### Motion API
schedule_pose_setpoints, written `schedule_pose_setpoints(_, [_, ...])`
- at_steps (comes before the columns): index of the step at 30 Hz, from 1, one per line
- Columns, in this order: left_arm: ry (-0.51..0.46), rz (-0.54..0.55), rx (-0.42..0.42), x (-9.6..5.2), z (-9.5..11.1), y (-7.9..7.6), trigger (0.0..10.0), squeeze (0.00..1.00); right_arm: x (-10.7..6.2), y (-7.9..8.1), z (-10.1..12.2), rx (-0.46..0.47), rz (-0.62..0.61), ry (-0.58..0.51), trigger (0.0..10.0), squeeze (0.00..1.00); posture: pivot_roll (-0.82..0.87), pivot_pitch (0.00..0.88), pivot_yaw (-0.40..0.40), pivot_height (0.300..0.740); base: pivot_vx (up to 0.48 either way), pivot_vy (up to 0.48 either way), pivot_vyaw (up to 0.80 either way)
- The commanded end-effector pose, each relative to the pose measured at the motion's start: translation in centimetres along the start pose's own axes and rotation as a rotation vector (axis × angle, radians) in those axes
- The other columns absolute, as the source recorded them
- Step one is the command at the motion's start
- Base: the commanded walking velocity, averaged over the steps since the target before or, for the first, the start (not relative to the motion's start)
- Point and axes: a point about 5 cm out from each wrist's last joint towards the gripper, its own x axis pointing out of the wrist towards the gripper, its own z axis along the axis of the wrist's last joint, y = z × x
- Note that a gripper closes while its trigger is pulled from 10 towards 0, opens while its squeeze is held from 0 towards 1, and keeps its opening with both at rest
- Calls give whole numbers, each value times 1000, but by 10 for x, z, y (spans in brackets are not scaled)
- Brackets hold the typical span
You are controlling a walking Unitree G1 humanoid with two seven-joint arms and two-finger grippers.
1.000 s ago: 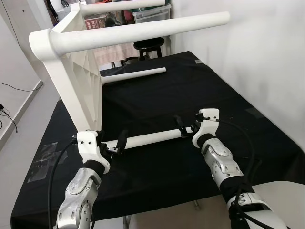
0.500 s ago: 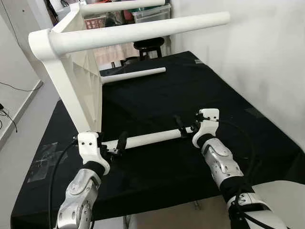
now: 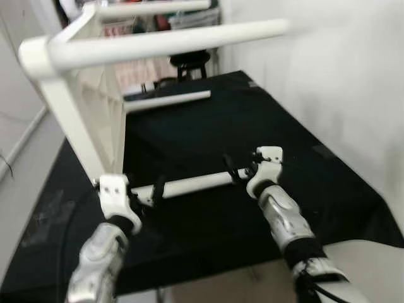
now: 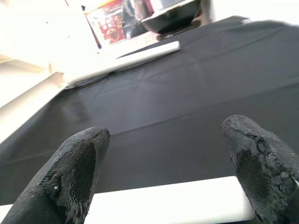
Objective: Building children table
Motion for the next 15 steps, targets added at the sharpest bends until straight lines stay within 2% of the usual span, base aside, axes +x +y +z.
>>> schedule_pose_setpoints(1, [6, 35, 12, -1, -1, 8, 10000, 0, 2, 9, -1, 5, 24, -8, 10000, 0, -63, 0, 87, 740, 0, 0, 0])
schedule_pose_setpoints(4, [20, 45, 12, -2, -3, 10, 10000, 0, 2, 10, -1, 0, 39, -15, 10000, 0, -64, 0, 90, 740, 0, 0, 267])
schedule_pose_setpoints(7, [14, 37, 5, -8, -2, 11, 10000, 0, -1, 10, 0, 16, 60, -40, 10000, 0, -63, 0, 92, 740, 179, 0, 800])
schedule_pose_setpoints(11, [23, 35, 3, -17, -3, 11, 10000, 0, -7, 8, 1, -26, 53, -54, 10000, 0, -55, 0, 91, 740, 307, 0, 0])
schedule_pose_setpoints(14, [35, 38, 8, -24, -5, 12, 10000, 0, -17, 5, -3, -28, 84, -46, 10000, 0, -50, 0, 88, 740, 311, 0, 0])
schedule_pose_setpoints(15, [43, 48, 5, -28, -7, 15, 10000, 0, -25, 3, -7, -22, 78, -42, 10000, 0, -49, 0, 85, 740, 337, 0, 788])
